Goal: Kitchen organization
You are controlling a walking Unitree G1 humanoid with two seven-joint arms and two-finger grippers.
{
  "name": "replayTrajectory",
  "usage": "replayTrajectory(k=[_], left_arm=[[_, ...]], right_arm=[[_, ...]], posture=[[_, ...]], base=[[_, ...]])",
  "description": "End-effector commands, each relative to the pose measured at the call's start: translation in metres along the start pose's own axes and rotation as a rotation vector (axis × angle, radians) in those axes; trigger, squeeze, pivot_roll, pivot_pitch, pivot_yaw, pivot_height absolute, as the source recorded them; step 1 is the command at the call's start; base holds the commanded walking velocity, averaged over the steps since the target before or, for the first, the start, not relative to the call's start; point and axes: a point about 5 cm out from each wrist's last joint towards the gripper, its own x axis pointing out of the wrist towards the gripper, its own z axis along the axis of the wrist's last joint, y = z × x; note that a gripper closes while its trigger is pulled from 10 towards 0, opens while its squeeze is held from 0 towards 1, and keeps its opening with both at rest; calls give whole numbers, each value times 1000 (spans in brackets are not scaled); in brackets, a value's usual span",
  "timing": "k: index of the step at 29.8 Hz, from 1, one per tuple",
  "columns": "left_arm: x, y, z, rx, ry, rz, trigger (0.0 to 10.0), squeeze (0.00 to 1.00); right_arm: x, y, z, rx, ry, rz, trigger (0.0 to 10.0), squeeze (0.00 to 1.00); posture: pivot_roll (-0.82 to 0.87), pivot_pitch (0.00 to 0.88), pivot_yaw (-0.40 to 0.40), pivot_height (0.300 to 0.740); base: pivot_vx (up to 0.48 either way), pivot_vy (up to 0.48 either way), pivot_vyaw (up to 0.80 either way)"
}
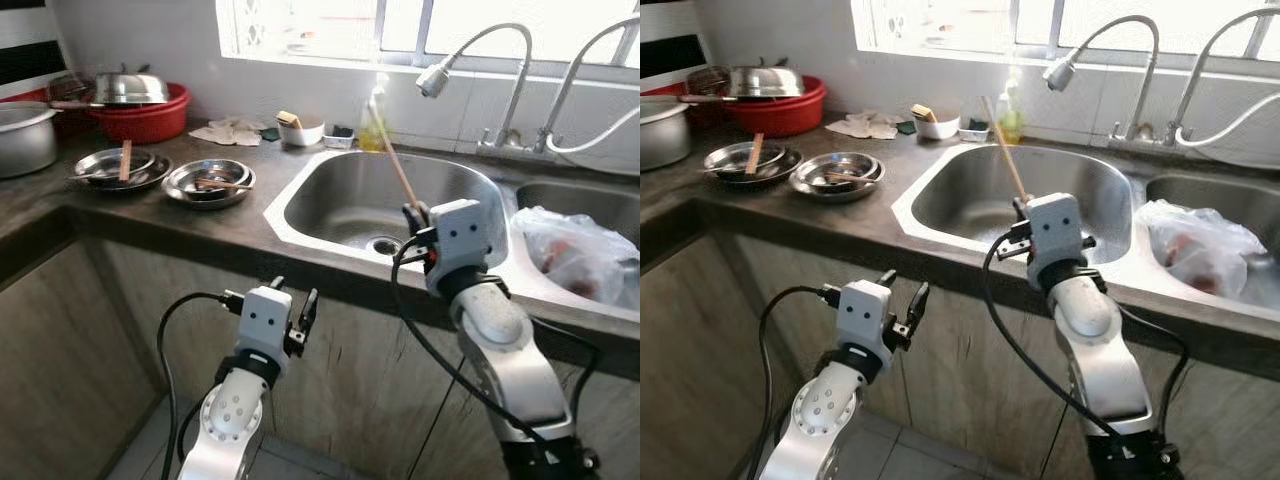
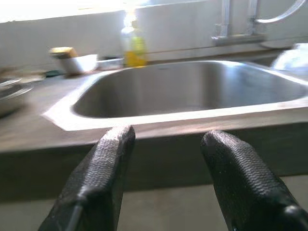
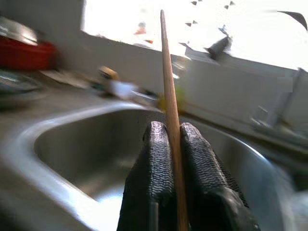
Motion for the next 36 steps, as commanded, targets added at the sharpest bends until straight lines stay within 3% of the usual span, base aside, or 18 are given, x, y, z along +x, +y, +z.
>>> replayTrajectory(k=[1, 6, 14, 22, 28, 36], left_arm=[[-1, 4, -1, 7, 3, 11, 10000, 0], [0, 4, 0, 8, -3, 5, 10000, 0], [1, 3, 1, 11, -6, 2, 10000, 0], [2, 2, 0, 20, -5, -7, 10000, 0], [1, 1, 0, 19, -6, -5, 10000, 0], [0, -4, -1, 11, 3, -15, 10000, 0]], right_arm=[[6, 2, 6, 9, -14, 8, 10000, 0], [11, 1, 2, 8, 23, 27, 10000, 0], [17, 7, -21, -74, 212, 178, 10000, 0], [34, -11, -25, -66, 314, 140, 10000, 0], [37, -12, -39, -125, 441, 231, 10000, 0], [45, -9, -53, -192, 536, 301, 10000, 0]], posture=[[-8, 0, -48, 740], [-6, 0, -49, 740], [-6, 0, -48, 740], [-2, 0, -55, 740], [-1, 0, -60, 740], [2, 0, -65, 740]], base=[[292, 0, 0], [314, 0, 0], [325, 0, 0], [320, 0, 0], [299, 0, 0], [0, 0, 0]])
